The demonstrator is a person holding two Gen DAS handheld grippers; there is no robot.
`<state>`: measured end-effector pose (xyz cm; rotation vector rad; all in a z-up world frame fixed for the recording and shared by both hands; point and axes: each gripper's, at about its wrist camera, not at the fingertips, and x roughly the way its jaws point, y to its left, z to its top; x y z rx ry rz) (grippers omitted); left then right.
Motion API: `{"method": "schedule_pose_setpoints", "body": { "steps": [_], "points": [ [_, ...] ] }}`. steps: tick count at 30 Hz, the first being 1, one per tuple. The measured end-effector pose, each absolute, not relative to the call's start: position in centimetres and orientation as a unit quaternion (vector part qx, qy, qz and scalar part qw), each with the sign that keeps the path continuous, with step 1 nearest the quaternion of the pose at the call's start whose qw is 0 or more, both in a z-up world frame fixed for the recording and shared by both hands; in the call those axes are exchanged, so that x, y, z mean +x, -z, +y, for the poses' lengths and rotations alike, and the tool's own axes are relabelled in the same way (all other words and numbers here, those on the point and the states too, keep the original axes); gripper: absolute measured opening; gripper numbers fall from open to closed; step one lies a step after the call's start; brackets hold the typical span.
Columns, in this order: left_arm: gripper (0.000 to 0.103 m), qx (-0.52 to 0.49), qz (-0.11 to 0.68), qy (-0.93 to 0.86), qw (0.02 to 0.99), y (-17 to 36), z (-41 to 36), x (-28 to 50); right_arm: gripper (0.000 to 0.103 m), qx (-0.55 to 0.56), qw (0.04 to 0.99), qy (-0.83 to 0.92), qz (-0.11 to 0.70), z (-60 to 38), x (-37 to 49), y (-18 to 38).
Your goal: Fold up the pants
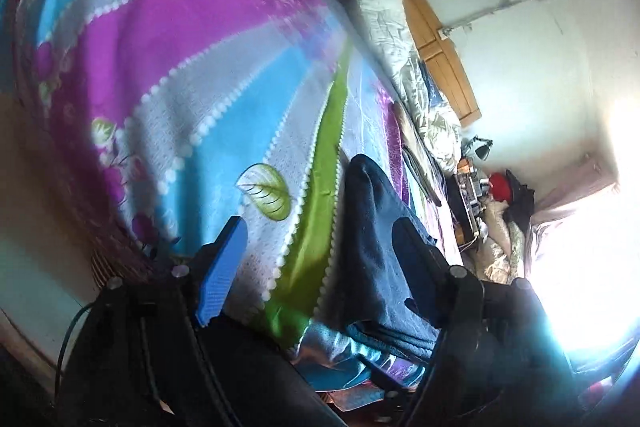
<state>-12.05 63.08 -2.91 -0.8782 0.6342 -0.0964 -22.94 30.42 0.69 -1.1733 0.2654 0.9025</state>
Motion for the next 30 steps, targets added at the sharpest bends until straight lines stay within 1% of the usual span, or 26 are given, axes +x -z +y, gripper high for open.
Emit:
{"method": "schedule_pose_setpoints", "body": {
  "steps": [1, 2, 7, 10, 12, 13, 14, 15, 16, 17, 19, 22, 26, 27, 30],
  "points": [
    [0.075, -0.407, 0.306, 0.046, 0.859, 2.6, 62.9, -11.6, 0.059, -0.541, 0.732, -0.398, 0.116, 30.9, -23.1, 0.2],
    [0.075, -0.397, 0.311, 0.048, 0.862, 2.4, 62.5, -11.2, 0.057, -0.544, 0.733, -0.39, 0.121, 31.3, -23.2, 0.8],
    [0.075, -0.368, 0.333, 0.062, 0.866, 2.5, 61.3, -10.5, 0.054, -0.554, 0.749, -0.35, 0.095, 32.7, -22.3, 1.5],
    [0.075, -0.353, 0.346, 0.077, 0.866, 2.2, 60.9, -9.3, 0.053, -0.545, 0.757, -0.34, 0.12, 33.3, -21.2, 1.0],
    [0.075, -0.336, 0.351, 0.09, 0.869, 1.7, 60.7, -8.4, 0.053, -0.552, 0.754, -0.338, 0.113, 33.5, -21.1, 1.4],
    [0.075, -0.33, 0.358, 0.107, 0.867, 1.3, 60.7, -7.5, 0.038, -0.551, 0.749, -0.349, 0.118, 33.4, -21.0, 1.5],
    [0.075, -0.328, 0.364, 0.129, 0.862, 0.9, 60.7, -6.8, 0.027, -0.545, 0.746, -0.36, 0.129, 33.3, -21.0, 1.4],
    [0.075, -0.328, 0.373, 0.156, 0.854, 0.6, 60.4, -5.8, 0.025, -0.539, 0.748, -0.364, 0.132, 33.0, -21.1, 1.1],
    [0.075, -0.325, 0.383, 0.182, 0.845, 0.2, 60.0, -4.5, 0.02, -0.533, 0.75, -0.368, 0.135, 32.7, -21.0, 0.7],
    [0.075, -0.321, 0.391, 0.202, 0.839, -0.3, 59.6, -3.6, 0.018, -0.525, 0.753, -0.372, 0.139, 32.5, -20.7, 0.2],
    [0.075, -0.31, 0.406, 0.245, 0.824, -0.9, 58.7, -1.3, 0.017, -0.512, 0.759, -0.376, 0.142, 32.4, -20.3, -0.9],
    [0.075, -0.289, 0.436, 0.246, 0.816, -0.5, 58.1, 3.0, 0.017, -0.502, 0.767, -0.374, 0.14, 31.9, -20.6, -2.1],
    [0.075, -0.304, 0.504, 0.249, 0.769, 3.0, 57.4, 8.1, 0.017, -0.495, 0.77, -0.376, 0.139, 31.8, -20.7, -3.0],
    [0.075, -0.289, 0.527, 0.239, 0.763, 4.0, 56.8, 9.1, 0.017, -0.493, 0.772, -0.377, 0.138, 31.7, -20.6, -3.1],
    [0.076, -0.279, 0.52, 0.253, 0.767, 3.9, 56.3, 10.1, 0.017, -0.484, 0.773, -0.383, 0.146, 31.9, -20.2, -3.2]
  ]
}}
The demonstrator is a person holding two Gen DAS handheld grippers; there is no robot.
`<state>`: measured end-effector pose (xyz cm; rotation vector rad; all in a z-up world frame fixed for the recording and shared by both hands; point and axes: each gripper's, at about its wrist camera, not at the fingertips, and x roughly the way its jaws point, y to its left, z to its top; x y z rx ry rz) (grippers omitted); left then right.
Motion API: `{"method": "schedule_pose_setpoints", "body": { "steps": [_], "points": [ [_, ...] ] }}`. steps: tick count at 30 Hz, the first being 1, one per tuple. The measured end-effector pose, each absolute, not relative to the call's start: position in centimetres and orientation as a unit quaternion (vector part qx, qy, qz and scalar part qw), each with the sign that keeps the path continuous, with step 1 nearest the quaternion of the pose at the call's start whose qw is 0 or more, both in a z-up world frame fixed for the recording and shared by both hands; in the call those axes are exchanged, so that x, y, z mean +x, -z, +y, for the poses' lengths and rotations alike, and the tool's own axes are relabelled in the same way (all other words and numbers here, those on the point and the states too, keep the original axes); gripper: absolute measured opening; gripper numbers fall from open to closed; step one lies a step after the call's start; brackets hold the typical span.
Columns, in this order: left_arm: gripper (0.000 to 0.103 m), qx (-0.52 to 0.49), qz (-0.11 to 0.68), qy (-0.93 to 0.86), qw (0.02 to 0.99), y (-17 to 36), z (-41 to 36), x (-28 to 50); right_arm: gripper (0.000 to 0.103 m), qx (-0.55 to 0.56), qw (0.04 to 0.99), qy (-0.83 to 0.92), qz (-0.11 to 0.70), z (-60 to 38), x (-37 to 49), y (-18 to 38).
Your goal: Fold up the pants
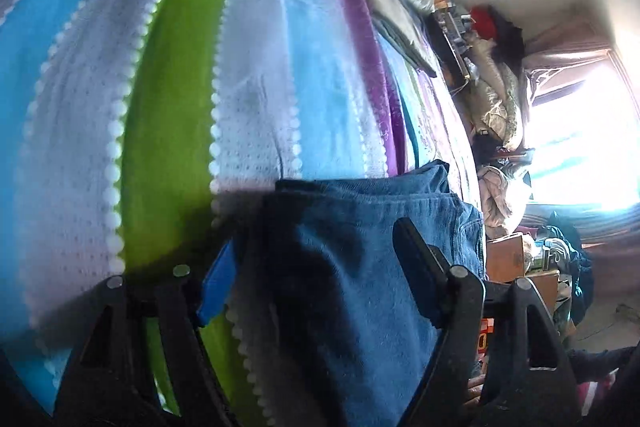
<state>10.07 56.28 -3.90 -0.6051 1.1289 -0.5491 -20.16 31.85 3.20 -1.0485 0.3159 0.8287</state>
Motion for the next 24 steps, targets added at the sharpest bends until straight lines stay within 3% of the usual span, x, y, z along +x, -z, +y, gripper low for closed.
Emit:
{"method": "schedule_pose_setpoints", "body": {
  "steps": [3, 5, 8, 10, 18, 24],
  "points": [
    [0.071, -0.31, 0.51, 0.255, 0.761, 4.0, 56.7, 10.7, 0.017, -0.473, 0.777, -0.388, 0.151, 31.6, -20.1, -3.5],
    [0.05, -0.284, 0.522, 0.259, 0.761, 4.2, 55.7, 10.4, 0.017, -0.466, 0.779, -0.391, 0.152, 31.3, -20.2, -3.8],
    [0.032, -0.277, 0.518, 0.262, 0.766, 4.7, 55.4, 9.2, 0.017, -0.452, 0.784, -0.396, 0.155, 30.8, -19.9, -4.5],
    [0.027, -0.294, 0.51, 0.26, 0.766, 4.6, 55.9, 8.8, 0.017, -0.446, 0.785, -0.4, 0.156, 30.5, -20.0, -4.8],
    [0.02, -0.256, 0.476, 0.243, 0.806, -1.4, 53.1, 8.3, 0.016, -0.36, 0.822, -0.404, 0.177, 25.9, -19.0, -9.9],
    [0.019, -0.232, 0.44, 0.292, 0.817, -8.7, 44.2, 8.3, 0.016, -0.246, 0.878, -0.357, 0.202, 15.6, -18.3, -14.8]
  ]
}}
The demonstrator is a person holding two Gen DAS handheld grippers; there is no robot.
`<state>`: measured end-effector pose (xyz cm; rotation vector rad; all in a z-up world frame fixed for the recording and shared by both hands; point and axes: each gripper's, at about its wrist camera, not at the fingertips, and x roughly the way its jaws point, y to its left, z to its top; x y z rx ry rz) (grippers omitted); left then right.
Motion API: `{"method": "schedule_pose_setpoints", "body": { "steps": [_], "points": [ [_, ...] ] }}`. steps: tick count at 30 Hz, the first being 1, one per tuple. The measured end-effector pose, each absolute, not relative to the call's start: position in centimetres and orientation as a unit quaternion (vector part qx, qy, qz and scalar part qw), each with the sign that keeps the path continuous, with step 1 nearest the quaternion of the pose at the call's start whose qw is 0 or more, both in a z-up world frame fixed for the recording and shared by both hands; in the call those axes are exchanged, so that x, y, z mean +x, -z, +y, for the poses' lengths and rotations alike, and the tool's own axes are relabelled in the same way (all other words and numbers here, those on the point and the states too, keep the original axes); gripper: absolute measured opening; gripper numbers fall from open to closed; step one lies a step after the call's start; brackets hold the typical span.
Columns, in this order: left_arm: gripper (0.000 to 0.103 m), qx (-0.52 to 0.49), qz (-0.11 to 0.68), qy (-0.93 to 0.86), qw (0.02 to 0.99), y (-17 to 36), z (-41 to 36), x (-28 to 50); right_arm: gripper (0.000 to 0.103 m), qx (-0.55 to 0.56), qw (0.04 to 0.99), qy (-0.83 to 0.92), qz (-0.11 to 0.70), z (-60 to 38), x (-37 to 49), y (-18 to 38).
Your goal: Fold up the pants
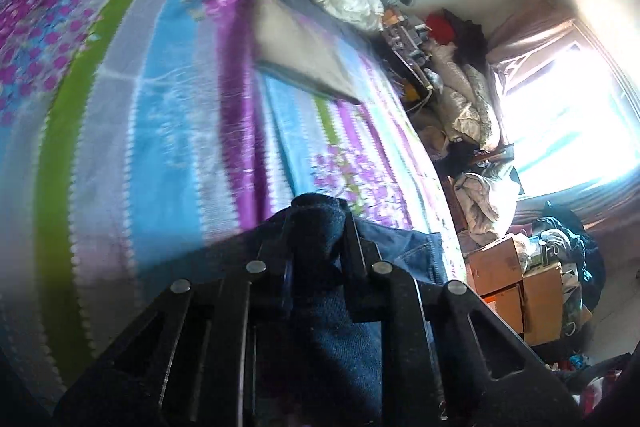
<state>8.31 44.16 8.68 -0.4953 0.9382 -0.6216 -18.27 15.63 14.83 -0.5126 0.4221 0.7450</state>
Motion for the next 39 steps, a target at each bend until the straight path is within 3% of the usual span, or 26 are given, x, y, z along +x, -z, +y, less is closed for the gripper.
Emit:
{"method": "schedule_pose_setpoints", "body": {
  "steps": [4, 9, 12, 16, 19, 27, 33, 35, 39],
  "points": [
    [0.019, -0.206, 0.447, 0.337, 0.803, -10.5, 34.0, 8.8, 0.016, -0.134, 0.918, -0.285, 0.241, 5.1, -17.5, -16.5],
    [0.019, -0.165, 0.49, 0.398, 0.758, -8.5, 17.7, 9.7, 0.016, 0.025, 0.946, -0.155, 0.283, -9.2, -17.9, -15.7],
    [0.019, -0.123, 0.525, 0.419, 0.73, -5.0, 7.1, 10.0, 0.016, 0.125, 0.943, -0.073, 0.299, -17.1, -18.5, -13.0],
    [0.019, -0.086, 0.594, 0.384, 0.702, 2.7, -1.0, 10.3, 0.016, 0.282, 0.896, -0.012, 0.342, -25.2, -18.9, -6.0],
    [0.019, -0.058, 0.604, 0.361, 0.708, 5.6, -3.3, 9.9, 0.016, 0.362, 0.868, -0.015, 0.34, -27.7, -20.0, -3.2],
    [0.02, -0.027, 0.593, 0.341, 0.729, 3.7, -4.5, 9.6, 0.016, 0.472, 0.825, -0.036, 0.309, -30.2, -21.7, -0.5],
    [0.022, -0.048, 0.588, 0.327, 0.738, 2.8, -6.3, 10.0, 0.016, 0.478, 0.829, -0.043, 0.286, -30.1, -22.3, -1.6],
    [0.015, -0.047, 0.579, 0.343, 0.738, 2.1, -7.4, 10.0, 0.016, 0.485, 0.821, -0.036, 0.299, -30.1, -22.4, -0.8],
    [0.015, -0.003, 0.594, 0.345, 0.727, 4.2, -9.2, 10.4, 0.016, 0.496, 0.818, -0.043, 0.287, -30.2, -23.1, -1.2]
  ]
}}
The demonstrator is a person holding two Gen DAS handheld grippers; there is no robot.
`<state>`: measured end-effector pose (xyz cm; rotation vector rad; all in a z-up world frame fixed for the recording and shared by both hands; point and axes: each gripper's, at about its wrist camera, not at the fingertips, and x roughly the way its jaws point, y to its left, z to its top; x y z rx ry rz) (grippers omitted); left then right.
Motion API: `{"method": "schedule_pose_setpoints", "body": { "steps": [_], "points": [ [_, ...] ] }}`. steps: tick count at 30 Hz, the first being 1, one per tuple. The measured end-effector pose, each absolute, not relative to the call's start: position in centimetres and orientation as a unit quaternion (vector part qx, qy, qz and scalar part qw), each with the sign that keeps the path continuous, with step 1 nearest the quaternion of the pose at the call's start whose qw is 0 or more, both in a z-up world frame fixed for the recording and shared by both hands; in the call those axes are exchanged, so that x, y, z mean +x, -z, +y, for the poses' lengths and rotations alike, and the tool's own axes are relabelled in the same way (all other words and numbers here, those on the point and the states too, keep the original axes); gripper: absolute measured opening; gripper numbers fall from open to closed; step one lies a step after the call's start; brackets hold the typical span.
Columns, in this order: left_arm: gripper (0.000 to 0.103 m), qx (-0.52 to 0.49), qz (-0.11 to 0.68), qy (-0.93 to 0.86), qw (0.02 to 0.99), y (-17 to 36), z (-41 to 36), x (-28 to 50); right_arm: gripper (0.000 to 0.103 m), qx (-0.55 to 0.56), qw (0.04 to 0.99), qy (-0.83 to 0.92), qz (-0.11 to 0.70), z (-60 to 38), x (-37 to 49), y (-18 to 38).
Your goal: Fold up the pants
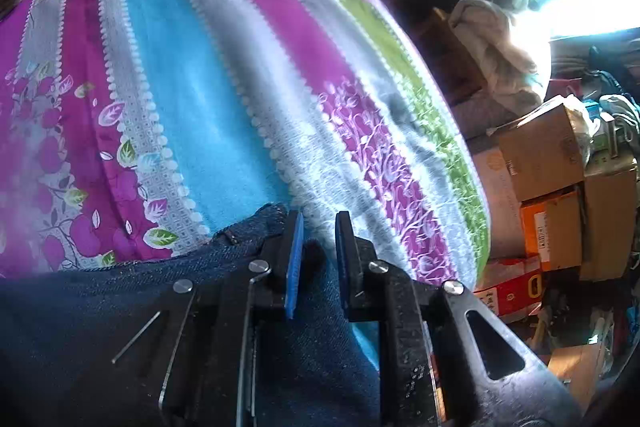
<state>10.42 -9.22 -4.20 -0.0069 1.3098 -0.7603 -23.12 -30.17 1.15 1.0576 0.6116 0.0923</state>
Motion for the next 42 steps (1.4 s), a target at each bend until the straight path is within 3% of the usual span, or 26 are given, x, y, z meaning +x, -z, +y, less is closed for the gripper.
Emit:
{"method": "schedule_pose_setpoints", "body": {
  "steps": [3, 5, 7, 14, 15, 16, 17, 22, 24, 25, 26, 30, 31, 32, 33, 35, 37, 38, 39, 40, 41, 42],
  "points": [
    [0.02, -0.04, 0.567, 0.357, 0.741, 2.6, -8.0, 10.0, 0.016, 0.542, 0.791, -0.049, 0.28, -31.1, -23.4, 0.1],
    [0.036, -0.043, 0.551, 0.372, 0.746, 1.3, -7.4, 9.2, 0.016, 0.574, 0.77, -0.053, 0.273, -31.8, -23.6, 1.0],
    [0.046, -0.023, 0.533, 0.396, 0.747, 0.3, -7.2, 8.0, 0.016, 0.602, 0.752, -0.058, 0.262, -32.2, -23.8, 1.4],
    [0.046, 0.029, 0.535, 0.446, 0.717, 3.0, -7.6, 5.6, 0.016, 0.615, 0.736, -0.068, 0.275, -33.2, -23.3, 2.6],
    [0.045, 0.041, 0.543, 0.426, 0.723, 4.3, -7.8, 6.3, 0.016, 0.615, 0.735, -0.068, 0.278, -33.4, -23.1, 2.4],
    [0.031, 0.057, 0.548, 0.408, 0.728, 5.7, -7.9, 7.3, 0.016, 0.604, 0.743, -0.063, 0.282, -33.6, -22.6, 1.9],
    [0.001, 0.068, 0.546, 0.397, 0.735, 6.3, -7.9, 8.1, 0.016, 0.585, 0.757, -0.06, 0.286, -33.8, -22.2, 1.2],
    [0.002, 0.062, 0.522, 0.399, 0.751, 6.7, -7.1, 9.6, 0.013, 0.571, 0.766, -0.061, 0.289, -34.5, -21.6, 2.0],
    [0.002, 0.076, 0.518, 0.397, 0.754, 6.5, -7.5, 9.5, 0.019, 0.55, 0.781, -0.053, 0.291, -34.8, -22.6, 1.6],
    [0.002, 0.075, 0.518, 0.397, 0.754, 6.4, -7.6, 9.9, 0.036, 0.536, 0.793, -0.033, 0.289, -35.2, -23.4, 1.1],
    [0.003, 0.079, 0.517, 0.395, 0.755, 6.3, -7.6, 10.2, 0.045, 0.53, 0.798, -0.014, 0.285, -35.7, -24.2, 0.6],
    [0.002, 0.072, 0.513, 0.361, 0.776, 5.2, -7.9, 11.2, 0.045, 0.516, 0.821, 0.007, 0.244, -37.5, -27.4, -1.9],
    [0.005, 0.057, 0.511, 0.343, 0.786, 4.7, -7.5, 11.5, 0.043, 0.5, 0.833, -0.004, 0.238, -37.3, -27.4, -3.0],
    [0.018, 0.037, 0.506, 0.328, 0.797, 4.1, -6.9, 11.7, 0.043, 0.477, 0.846, -0.019, 0.237, -36.7, -27.1, -4.3],
    [0.023, -0.007, 0.488, 0.333, 0.807, 3.0, -6.0, 11.6, 0.043, 0.452, 0.858, -0.035, 0.239, -35.9, -26.5, -5.4],
    [0.052, -0.054, 0.463, 0.351, 0.812, 1.8, -5.0, 10.6, 0.043, 0.421, 0.869, -0.066, 0.25, -34.3, -24.6, -6.6],
    [0.063, -0.05, 0.48, 0.393, 0.783, 2.2, -6.0, 9.1, 0.043, 0.417, 0.864, -0.087, 0.269, -32.9, -22.3, -6.0],
    [0.063, -0.011, 0.499, 0.414, 0.761, 3.2, -7.5, 8.4, 0.042, 0.42, 0.855, -0.092, 0.291, -32.3, -21.2, -4.9],
    [0.063, 0.044, 0.51, 0.414, 0.753, 4.5, -8.9, 8.0, 0.038, 0.421, 0.846, -0.092, 0.314, -32.0, -20.5, -3.6],
    [0.049, 0.083, 0.508, 0.4, 0.758, 5.6, -9.5, 8.0, 0.02, 0.421, 0.841, -0.08, 0.331, -31.7, -20.2, -2.2],
    [0.024, 0.096, 0.498, 0.393, 0.767, 6.1, -9.5, 8.5, 0.0, 0.425, 0.84, -0.064, 0.332, -31.8, -20.6, -1.1],
    [0.013, 0.088, 0.492, 0.388, 0.774, 6.2, -9.0, 9.3, 0.0, 0.443, 0.832, -0.06, 0.327, -32.4, -21.1, -0.3]
  ]
}}
